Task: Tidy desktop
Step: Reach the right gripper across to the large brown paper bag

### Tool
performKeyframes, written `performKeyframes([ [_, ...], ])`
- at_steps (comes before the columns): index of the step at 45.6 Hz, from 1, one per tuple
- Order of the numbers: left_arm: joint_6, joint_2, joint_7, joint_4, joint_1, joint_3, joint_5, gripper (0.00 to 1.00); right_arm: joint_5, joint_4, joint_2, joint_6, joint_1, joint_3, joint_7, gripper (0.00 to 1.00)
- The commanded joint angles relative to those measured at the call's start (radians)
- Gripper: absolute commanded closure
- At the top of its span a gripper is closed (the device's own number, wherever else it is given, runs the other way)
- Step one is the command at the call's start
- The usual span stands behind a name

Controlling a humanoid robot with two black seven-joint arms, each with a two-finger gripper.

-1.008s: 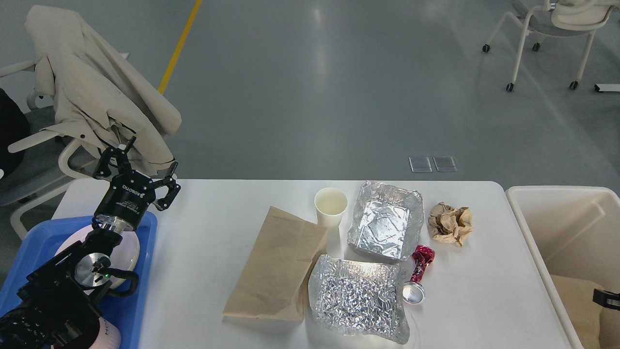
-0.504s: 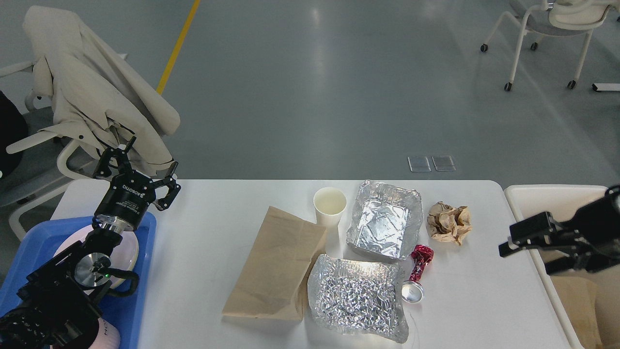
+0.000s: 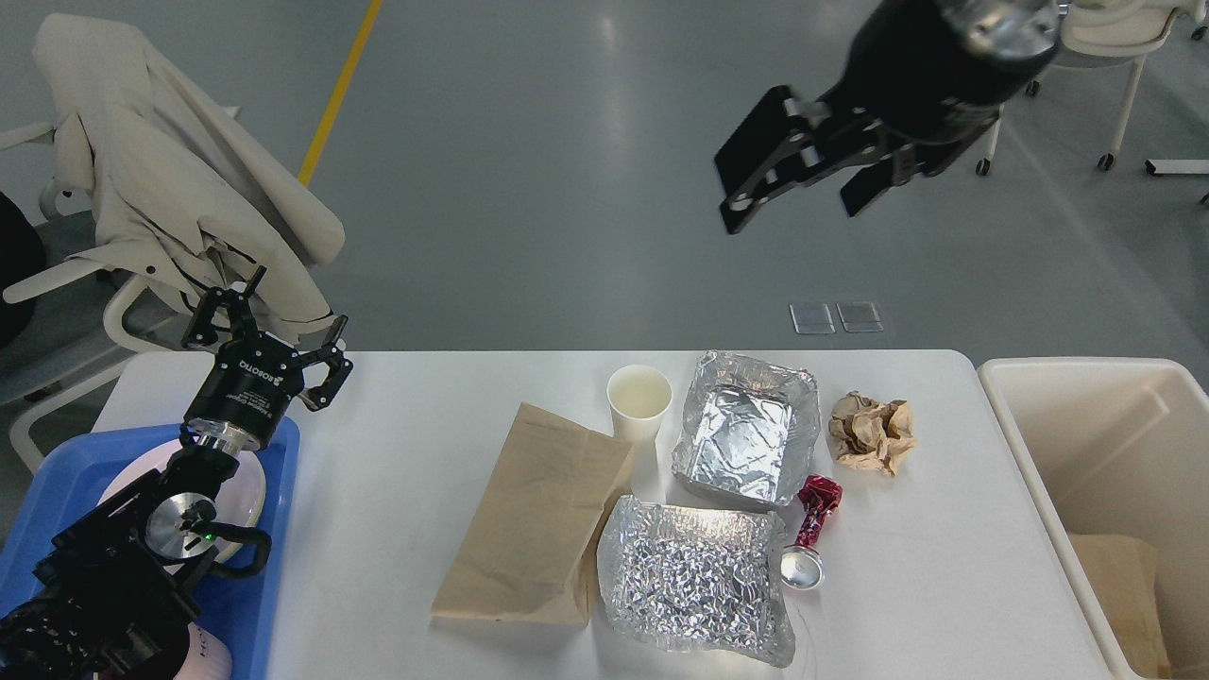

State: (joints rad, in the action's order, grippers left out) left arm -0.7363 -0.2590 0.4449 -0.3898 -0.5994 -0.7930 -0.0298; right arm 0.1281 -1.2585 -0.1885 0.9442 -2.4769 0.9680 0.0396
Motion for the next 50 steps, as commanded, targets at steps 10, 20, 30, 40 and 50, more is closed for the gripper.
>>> performKeyframes([
  [10,0.0,0.0,0.0,0.0,0.0,0.0,-0.001,0.0,-0.409,0.03,0.346,-0.458,0.329,0.052,-0.024,0.0],
  [20,0.0,0.0,0.0,0.0,0.0,0.0,0.001,0.0,-0.597,0.039,0.4,-0.673,0.521,-0.008,-0.09,0.0],
  [30,0.0,0.0,0.0,0.0,0.0,0.0,-0.001,0.0,-0.616,0.051,0.403,-0.834,0.656,-0.077,-0.089,0.0],
  [40,0.0,0.0,0.0,0.0,0.0,0.0,-0.001,0.0,-0.614,0.051,0.402,-0.933,0.763,-0.08,-0.087,0.0],
  [50,0.0,0.0,0.0,0.0,0.0,0.0,-0.001,0.0,-0.613,0.054,0.402,-0.958,0.849,-0.114,-0.087,0.0],
])
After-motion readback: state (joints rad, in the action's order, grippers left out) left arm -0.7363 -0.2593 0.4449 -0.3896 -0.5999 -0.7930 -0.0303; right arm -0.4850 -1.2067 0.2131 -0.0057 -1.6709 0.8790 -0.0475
